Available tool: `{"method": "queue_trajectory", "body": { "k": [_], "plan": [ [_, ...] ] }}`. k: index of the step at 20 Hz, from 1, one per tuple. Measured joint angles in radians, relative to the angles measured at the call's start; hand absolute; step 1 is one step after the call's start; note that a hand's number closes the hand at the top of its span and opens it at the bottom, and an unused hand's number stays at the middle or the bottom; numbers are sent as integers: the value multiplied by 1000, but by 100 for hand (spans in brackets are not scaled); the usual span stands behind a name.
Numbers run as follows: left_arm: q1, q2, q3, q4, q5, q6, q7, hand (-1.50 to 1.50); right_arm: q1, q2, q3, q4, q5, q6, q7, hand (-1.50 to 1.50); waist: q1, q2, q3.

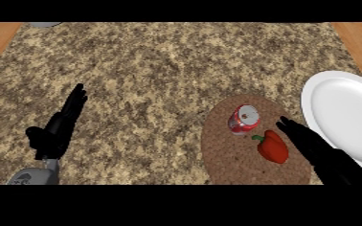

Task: Pick the bell pepper from the placemat and place it in the plate

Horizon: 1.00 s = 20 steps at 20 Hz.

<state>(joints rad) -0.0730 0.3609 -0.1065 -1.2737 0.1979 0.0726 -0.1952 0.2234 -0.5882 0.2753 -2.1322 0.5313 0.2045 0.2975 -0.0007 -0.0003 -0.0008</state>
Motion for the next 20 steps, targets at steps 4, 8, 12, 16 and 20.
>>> {"method": "queue_trajectory", "body": {
  "k": [4,8,12,16,20],
  "plan": [
    [19,-8,11,-28,-10,-11,14,0,-45,9,-19,43,24,67,41,-150,2,0,0],
    [24,-13,29,-64,-16,-24,47,0,-61,34,-7,95,94,94,45,-150,2,0,1],
    [36,-29,41,-68,-45,-35,47,0,-93,74,-7,154,132,133,34,-150,2,0,1],
    [17,-52,53,-86,-68,-34,81,0,-131,136,15,215,193,142,35,-150,2,0,1],
    [19,-66,70,-75,-84,-48,74,0,-163,165,9,308,260,120,4,-150,2,0,1]
  ]
}}
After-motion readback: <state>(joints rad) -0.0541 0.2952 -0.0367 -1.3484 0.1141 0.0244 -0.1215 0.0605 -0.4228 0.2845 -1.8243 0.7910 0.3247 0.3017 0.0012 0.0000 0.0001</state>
